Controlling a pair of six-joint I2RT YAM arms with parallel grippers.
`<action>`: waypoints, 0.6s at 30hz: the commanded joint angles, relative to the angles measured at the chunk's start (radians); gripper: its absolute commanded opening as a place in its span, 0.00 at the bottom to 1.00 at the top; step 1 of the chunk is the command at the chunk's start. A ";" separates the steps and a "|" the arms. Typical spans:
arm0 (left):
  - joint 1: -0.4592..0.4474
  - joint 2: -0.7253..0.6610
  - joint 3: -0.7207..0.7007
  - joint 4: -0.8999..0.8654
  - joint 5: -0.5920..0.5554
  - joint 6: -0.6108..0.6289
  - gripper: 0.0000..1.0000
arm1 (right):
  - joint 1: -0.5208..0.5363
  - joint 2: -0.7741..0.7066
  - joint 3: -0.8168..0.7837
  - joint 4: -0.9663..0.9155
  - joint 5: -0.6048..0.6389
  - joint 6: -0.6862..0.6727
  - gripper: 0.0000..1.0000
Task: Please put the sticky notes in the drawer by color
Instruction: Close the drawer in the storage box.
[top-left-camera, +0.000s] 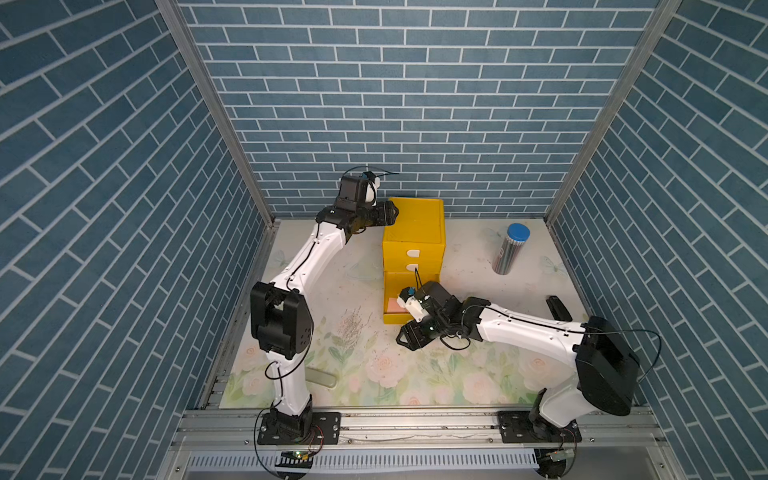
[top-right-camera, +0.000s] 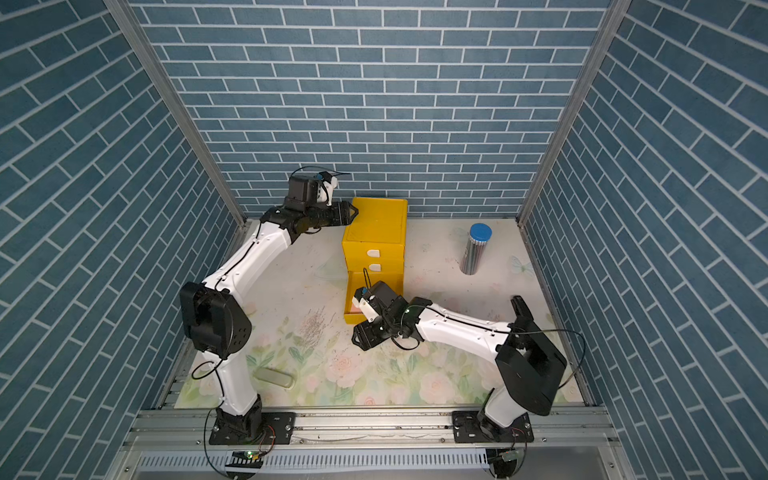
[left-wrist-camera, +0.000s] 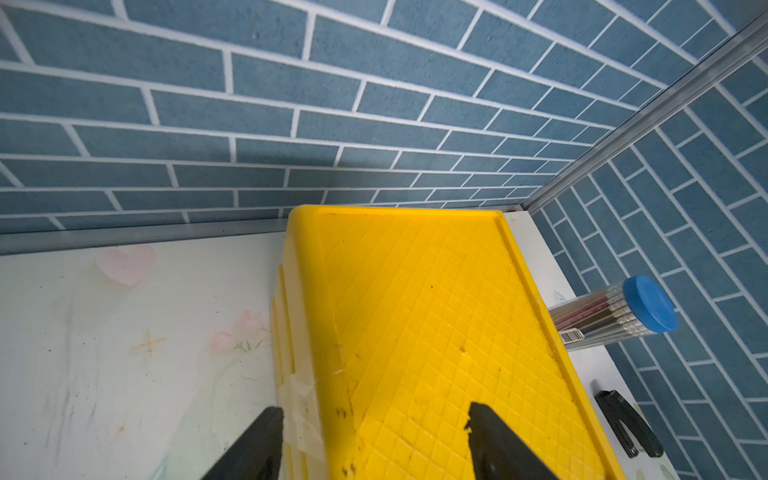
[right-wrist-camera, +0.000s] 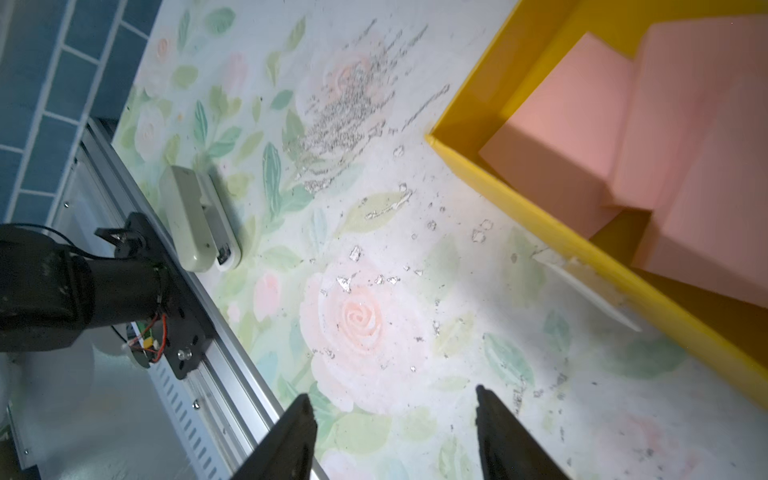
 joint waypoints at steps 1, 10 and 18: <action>0.003 -0.015 -0.033 0.003 0.040 0.024 0.70 | -0.004 0.073 0.000 0.066 -0.019 -0.092 0.63; -0.031 -0.047 -0.174 0.001 -0.009 0.036 0.65 | -0.029 0.237 0.092 0.130 0.212 -0.262 0.62; -0.067 -0.070 -0.263 0.009 -0.055 0.019 0.58 | -0.087 0.292 0.138 0.220 0.388 -0.339 0.62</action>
